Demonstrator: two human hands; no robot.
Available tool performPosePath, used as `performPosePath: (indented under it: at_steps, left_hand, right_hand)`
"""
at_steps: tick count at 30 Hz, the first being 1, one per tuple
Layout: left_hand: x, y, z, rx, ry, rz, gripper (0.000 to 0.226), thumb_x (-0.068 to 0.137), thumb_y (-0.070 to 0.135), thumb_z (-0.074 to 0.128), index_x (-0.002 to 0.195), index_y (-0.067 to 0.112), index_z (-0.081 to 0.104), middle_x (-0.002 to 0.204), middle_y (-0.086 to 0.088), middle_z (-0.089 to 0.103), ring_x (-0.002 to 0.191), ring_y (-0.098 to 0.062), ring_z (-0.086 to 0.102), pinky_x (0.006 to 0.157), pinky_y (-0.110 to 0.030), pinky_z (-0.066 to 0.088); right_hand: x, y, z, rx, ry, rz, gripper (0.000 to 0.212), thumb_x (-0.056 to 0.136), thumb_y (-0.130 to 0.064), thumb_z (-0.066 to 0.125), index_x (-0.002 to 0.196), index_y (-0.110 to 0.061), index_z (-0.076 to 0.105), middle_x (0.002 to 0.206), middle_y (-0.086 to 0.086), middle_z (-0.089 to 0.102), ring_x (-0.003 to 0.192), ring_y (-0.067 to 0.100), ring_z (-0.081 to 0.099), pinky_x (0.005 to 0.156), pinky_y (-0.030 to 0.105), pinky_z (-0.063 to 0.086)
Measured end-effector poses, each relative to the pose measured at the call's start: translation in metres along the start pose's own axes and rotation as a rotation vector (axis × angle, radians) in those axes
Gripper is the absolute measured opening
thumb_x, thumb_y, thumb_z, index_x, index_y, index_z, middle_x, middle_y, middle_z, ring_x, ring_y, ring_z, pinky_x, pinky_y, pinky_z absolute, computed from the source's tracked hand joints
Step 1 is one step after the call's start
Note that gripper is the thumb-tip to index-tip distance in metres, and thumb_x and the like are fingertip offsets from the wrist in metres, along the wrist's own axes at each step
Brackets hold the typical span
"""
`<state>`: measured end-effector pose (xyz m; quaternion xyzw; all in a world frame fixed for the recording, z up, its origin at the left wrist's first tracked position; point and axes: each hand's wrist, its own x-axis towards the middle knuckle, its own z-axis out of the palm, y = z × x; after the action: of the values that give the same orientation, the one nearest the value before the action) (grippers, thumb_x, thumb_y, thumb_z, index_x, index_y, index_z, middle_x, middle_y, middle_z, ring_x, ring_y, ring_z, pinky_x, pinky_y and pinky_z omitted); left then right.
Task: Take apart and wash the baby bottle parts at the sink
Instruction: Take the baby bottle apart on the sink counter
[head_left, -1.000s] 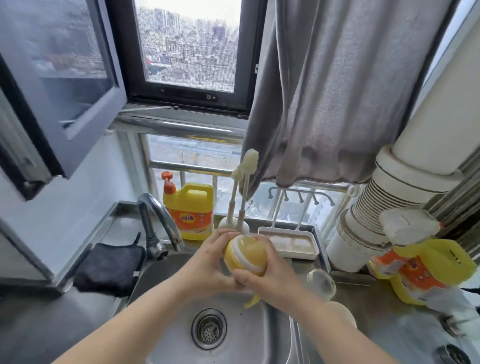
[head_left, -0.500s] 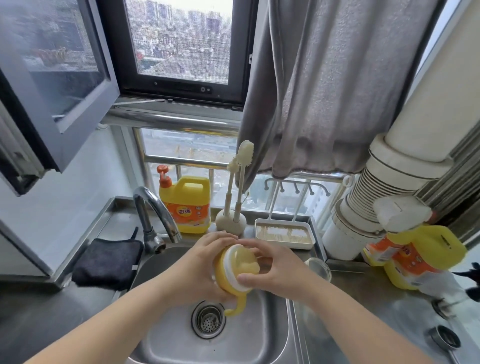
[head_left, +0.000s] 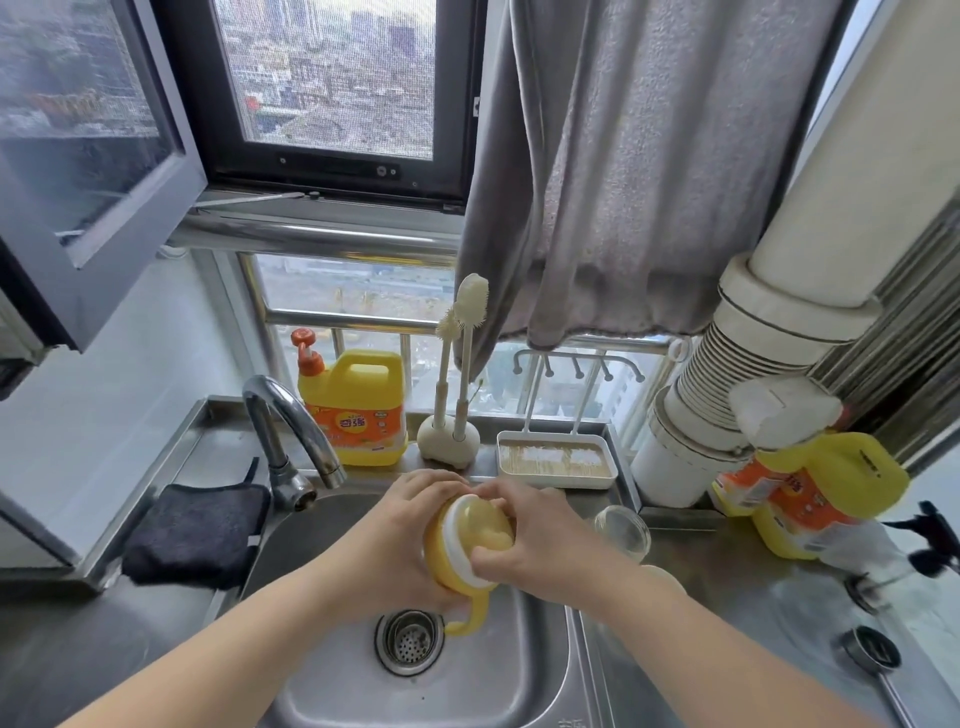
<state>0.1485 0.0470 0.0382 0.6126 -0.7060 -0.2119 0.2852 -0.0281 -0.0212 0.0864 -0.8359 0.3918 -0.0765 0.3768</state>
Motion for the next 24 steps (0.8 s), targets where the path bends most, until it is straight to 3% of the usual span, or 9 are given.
performPosePath:
  at_steps: [7, 9, 12, 15, 18, 20, 22, 24]
  left_hand:
    - [0.003, -0.002, 0.003, 0.003, -0.014, -0.023, 0.095, 0.047, 0.047, 0.087, 0.131, 0.032, 0.045, 0.129, 0.033, 0.030, 0.127, 0.009, 0.026, 0.098, -0.002, 0.022]
    - [0.004, -0.001, 0.006, -0.002, -0.004, -0.028, 0.095, 0.048, 0.046, 0.087, 0.132, 0.029, 0.045, 0.127, 0.034, 0.029, 0.126, 0.006, 0.028, 0.097, 0.000, 0.021]
    - [0.007, 0.001, 0.010, 0.015, -0.007, -0.037, 0.092, 0.049, 0.045, 0.086, 0.130, 0.029, 0.046, 0.121, 0.035, 0.029, 0.123, 0.004, 0.029, 0.094, 0.002, 0.021]
    - [0.010, 0.002, 0.014, 0.073, -0.018, -0.018, 0.092, 0.047, 0.049, 0.084, 0.128, 0.028, 0.045, 0.120, 0.025, 0.034, 0.120, -0.001, 0.031, 0.099, -0.007, 0.027]
    - [0.013, 0.003, 0.016, 0.104, -0.067, -0.016, 0.094, 0.045, 0.053, 0.082, 0.128, 0.029, 0.045, 0.120, 0.019, 0.035, 0.119, -0.004, 0.030, 0.102, -0.017, 0.032]
    - [0.015, 0.003, 0.015, 0.065, -0.096, -0.024, 0.093, 0.044, 0.052, 0.080, 0.128, 0.032, 0.046, 0.117, 0.021, 0.034, 0.118, -0.005, 0.030, 0.102, -0.017, 0.033]
    - [0.016, 0.003, 0.014, 0.013, -0.098, -0.023, 0.092, 0.044, 0.050, 0.080, 0.127, 0.033, 0.047, 0.116, 0.026, 0.032, 0.118, -0.004, 0.031, 0.100, -0.012, 0.031]
    - [0.017, 0.004, 0.013, -0.009, -0.091, -0.010, 0.091, 0.044, 0.047, 0.082, 0.127, 0.033, 0.048, 0.117, 0.031, 0.030, 0.118, -0.001, 0.030, 0.096, -0.005, 0.026]
  right_hand:
    - [0.004, 0.000, 0.006, -0.183, -0.008, 0.005, 0.042, 0.086, -0.029, 0.056, 0.126, -0.026, 0.045, 0.094, 0.001, 0.056, 0.076, 0.016, 0.051, 0.063, 0.026, 0.040]
    - [0.003, -0.001, 0.009, -0.250, 0.017, -0.010, 0.040, 0.090, -0.028, 0.052, 0.129, -0.023, 0.043, 0.102, 0.006, 0.059, 0.084, 0.019, 0.052, 0.064, 0.025, 0.033]
    - [0.002, -0.001, 0.017, -0.311, 0.059, -0.009, 0.039, 0.095, -0.028, 0.048, 0.132, -0.020, 0.041, 0.117, 0.007, 0.059, 0.105, 0.022, 0.054, 0.074, 0.026, 0.036]
    - [0.003, 0.003, 0.028, -0.364, 0.099, 0.027, 0.035, 0.095, -0.026, 0.047, 0.128, -0.018, 0.041, 0.123, 0.004, 0.056, 0.111, 0.025, 0.054, 0.087, 0.030, 0.039]
    - [0.003, 0.005, 0.028, -0.411, 0.105, 0.019, 0.029, 0.094, -0.024, 0.047, 0.120, -0.013, 0.039, 0.113, 0.006, 0.056, 0.103, 0.030, 0.056, 0.076, 0.032, 0.037]
    - [0.002, 0.008, 0.022, -0.373, 0.076, -0.018, 0.022, 0.093, -0.024, 0.047, 0.111, -0.014, 0.039, 0.096, 0.003, 0.054, 0.089, 0.029, 0.052, 0.068, 0.030, 0.032]
    - [0.000, 0.012, 0.014, -0.290, 0.047, -0.076, 0.018, 0.092, -0.025, 0.050, 0.098, -0.019, 0.034, 0.075, -0.010, 0.040, 0.078, 0.021, 0.040, 0.065, 0.027, 0.029]
    - [-0.002, 0.015, 0.006, -0.254, 0.023, -0.145, 0.025, 0.091, -0.026, 0.055, 0.092, -0.023, 0.031, 0.068, -0.016, 0.033, 0.067, 0.008, 0.038, 0.060, 0.021, 0.031]
